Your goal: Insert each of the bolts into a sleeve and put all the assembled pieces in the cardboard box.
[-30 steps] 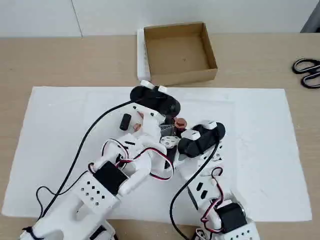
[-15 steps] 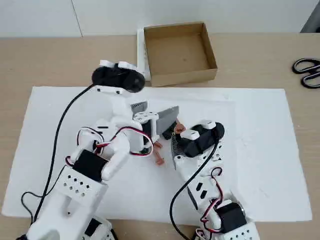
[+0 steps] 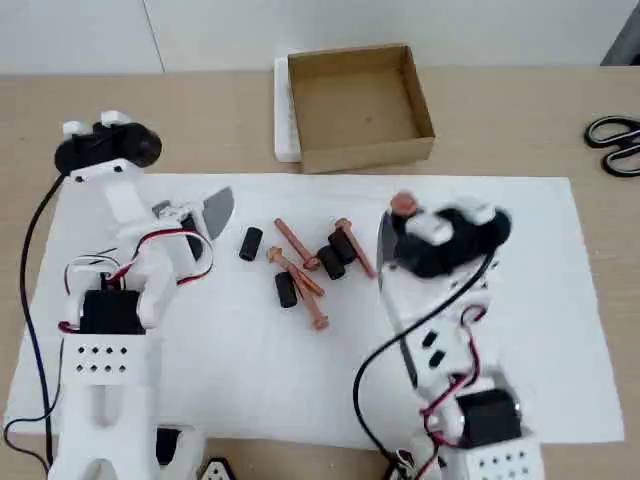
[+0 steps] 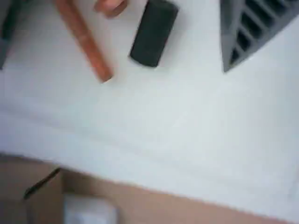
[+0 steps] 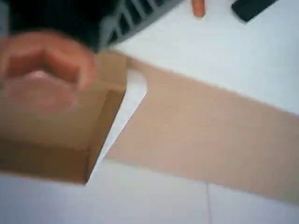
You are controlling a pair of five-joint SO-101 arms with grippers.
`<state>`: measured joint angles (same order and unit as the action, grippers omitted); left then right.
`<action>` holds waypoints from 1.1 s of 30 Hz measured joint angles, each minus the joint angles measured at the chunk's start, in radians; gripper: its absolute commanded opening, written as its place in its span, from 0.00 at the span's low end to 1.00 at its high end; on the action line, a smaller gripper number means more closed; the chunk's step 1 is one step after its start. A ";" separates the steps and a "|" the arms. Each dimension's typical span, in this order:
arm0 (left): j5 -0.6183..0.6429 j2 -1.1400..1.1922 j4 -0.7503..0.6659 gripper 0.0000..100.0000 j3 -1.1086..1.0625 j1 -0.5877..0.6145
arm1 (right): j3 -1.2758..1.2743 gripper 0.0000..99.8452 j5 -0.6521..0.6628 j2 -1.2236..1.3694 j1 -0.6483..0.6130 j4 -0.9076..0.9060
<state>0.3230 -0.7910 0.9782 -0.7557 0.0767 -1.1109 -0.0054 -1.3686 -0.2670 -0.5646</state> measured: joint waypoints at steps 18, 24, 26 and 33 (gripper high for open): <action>-0.135 0.000 0.157 0.28 0.000 0.245 | 1.358 0.00 0.005 1.807 0.060 0.106; -0.137 0.000 0.158 0.28 0.000 0.245 | 1.516 0.06 0.005 1.996 0.061 0.106; -0.137 0.000 0.160 0.28 0.000 0.245 | 1.530 0.14 0.005 2.005 0.061 0.106; -0.137 0.000 0.176 0.28 0.000 0.245 | 1.533 0.26 0.005 2.008 0.061 0.104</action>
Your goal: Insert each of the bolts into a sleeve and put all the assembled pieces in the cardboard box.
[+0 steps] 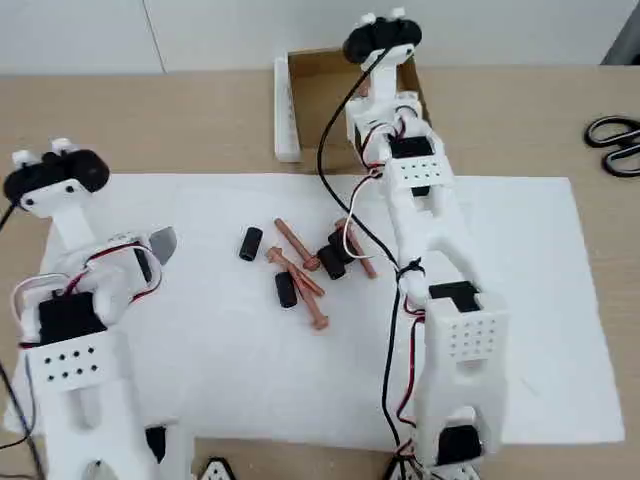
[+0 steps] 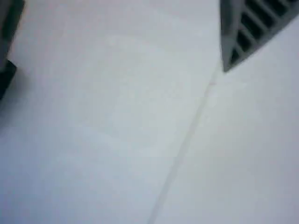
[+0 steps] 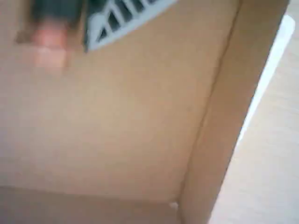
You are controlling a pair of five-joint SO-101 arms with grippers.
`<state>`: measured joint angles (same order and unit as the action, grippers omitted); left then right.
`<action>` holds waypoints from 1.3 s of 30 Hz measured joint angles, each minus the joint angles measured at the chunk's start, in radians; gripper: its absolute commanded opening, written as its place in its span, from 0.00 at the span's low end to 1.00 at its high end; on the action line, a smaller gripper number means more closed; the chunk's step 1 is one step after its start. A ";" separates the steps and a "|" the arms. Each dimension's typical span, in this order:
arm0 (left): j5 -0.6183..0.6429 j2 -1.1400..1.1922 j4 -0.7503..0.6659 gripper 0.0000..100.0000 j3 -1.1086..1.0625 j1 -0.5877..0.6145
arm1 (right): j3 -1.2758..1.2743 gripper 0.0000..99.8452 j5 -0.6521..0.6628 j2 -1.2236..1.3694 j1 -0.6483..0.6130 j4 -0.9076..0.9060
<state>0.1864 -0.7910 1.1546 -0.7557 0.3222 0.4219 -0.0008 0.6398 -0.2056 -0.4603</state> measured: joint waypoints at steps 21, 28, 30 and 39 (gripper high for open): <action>0.000 0.000 0.000 0.28 0.000 0.000 | 0.055 0.26 0.000 -0.236 -0.014 -0.272; 0.000 0.000 0.000 0.28 0.000 0.000 | 0.055 0.26 0.000 -0.473 -0.098 -0.727; 0.000 0.000 0.000 0.28 0.000 0.000 | 0.055 0.26 0.000 -0.503 -0.124 -0.816; 0.000 0.000 0.055 0.28 0.000 0.000 | 0.061 0.26 -0.002 -0.405 -0.348 -0.941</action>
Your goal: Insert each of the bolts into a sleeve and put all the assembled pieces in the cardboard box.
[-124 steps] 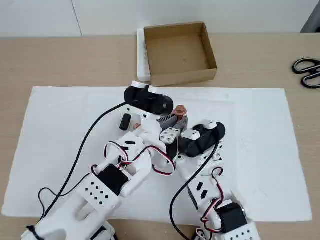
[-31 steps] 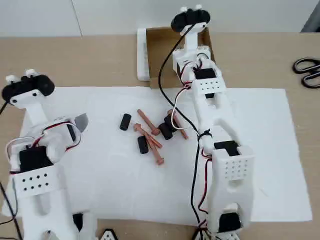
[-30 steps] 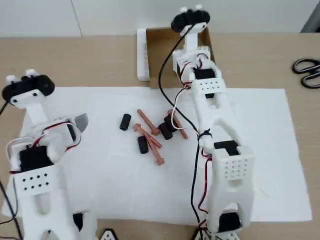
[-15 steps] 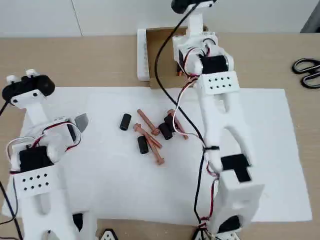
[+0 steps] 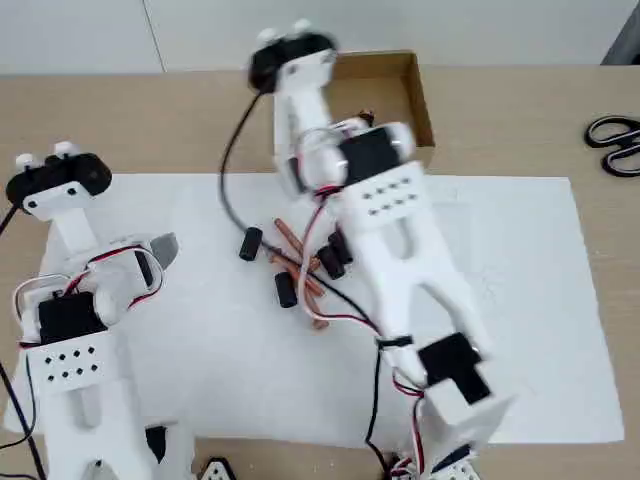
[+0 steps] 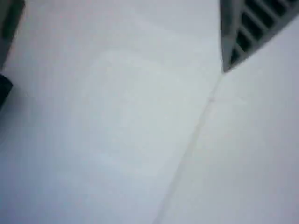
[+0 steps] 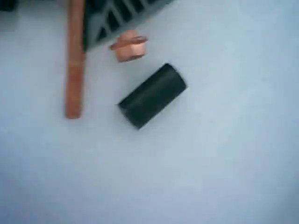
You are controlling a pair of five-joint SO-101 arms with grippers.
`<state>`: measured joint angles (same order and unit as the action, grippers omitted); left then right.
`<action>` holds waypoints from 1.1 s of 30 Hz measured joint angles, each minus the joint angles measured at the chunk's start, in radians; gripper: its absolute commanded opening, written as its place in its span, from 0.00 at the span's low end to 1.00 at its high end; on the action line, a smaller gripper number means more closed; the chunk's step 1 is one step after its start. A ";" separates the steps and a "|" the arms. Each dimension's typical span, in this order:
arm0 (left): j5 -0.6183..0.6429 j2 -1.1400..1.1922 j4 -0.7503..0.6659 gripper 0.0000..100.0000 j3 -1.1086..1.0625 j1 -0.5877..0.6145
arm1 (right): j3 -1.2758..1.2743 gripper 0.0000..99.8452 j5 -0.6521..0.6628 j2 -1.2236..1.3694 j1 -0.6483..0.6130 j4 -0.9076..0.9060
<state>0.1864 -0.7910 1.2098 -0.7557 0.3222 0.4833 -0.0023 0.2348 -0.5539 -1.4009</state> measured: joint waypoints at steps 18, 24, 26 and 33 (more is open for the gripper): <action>-0.181 0.000 0.181 0.28 0.000 0.000 | 0.000 0.26 -0.786 0.267 -0.133 0.183; -0.181 0.000 0.181 0.28 0.000 0.000 | 0.000 0.26 -0.796 0.330 -0.164 0.183; -0.181 0.000 0.181 0.28 0.000 0.000 | 0.000 0.26 -0.796 0.353 -0.166 0.183; -0.181 0.000 0.181 0.28 0.000 0.000 | 0.000 0.26 -0.795 0.410 -0.166 0.183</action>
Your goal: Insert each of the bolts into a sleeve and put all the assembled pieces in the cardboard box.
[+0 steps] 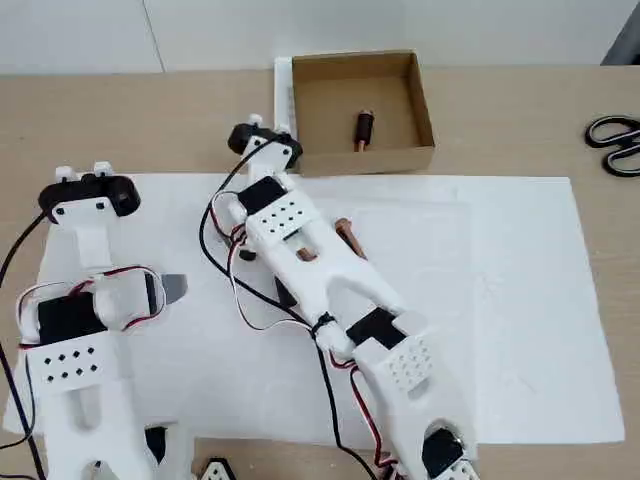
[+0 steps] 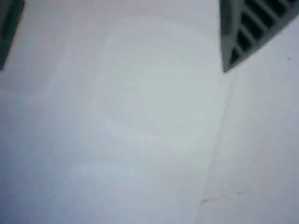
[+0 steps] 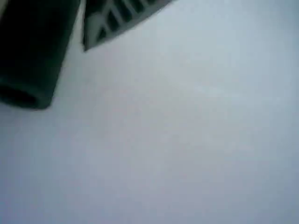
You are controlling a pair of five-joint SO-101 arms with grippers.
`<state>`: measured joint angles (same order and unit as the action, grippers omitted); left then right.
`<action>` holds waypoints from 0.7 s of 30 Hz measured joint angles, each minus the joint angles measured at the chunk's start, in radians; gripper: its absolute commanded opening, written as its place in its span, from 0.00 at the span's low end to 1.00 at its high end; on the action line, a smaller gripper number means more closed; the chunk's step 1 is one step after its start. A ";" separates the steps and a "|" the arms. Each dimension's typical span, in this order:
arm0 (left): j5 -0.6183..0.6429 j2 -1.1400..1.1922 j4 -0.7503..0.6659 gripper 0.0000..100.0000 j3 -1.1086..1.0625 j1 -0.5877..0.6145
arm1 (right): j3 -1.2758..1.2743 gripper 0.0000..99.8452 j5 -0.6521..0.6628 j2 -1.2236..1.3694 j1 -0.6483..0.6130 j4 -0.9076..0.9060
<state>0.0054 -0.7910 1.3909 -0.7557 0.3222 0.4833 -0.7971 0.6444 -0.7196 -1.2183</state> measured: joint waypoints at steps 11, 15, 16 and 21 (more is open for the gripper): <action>-0.002 0.000 0.000 0.28 0.000 0.000 | 0.002 0.26 -0.003 0.034 0.000 0.040; -0.002 0.000 0.000 0.28 0.000 0.000 | 0.002 0.22 0.000 0.034 0.000 0.040; -0.002 0.000 0.000 0.28 0.000 0.000 | 0.002 0.18 0.012 0.034 0.000 0.040; -0.002 0.000 0.000 0.28 0.000 0.000 | 0.000 0.08 0.107 0.034 0.003 0.040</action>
<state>0.0038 -0.7910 1.3909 -0.7557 0.3222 0.4833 -0.6897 0.6782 -0.7165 -1.1784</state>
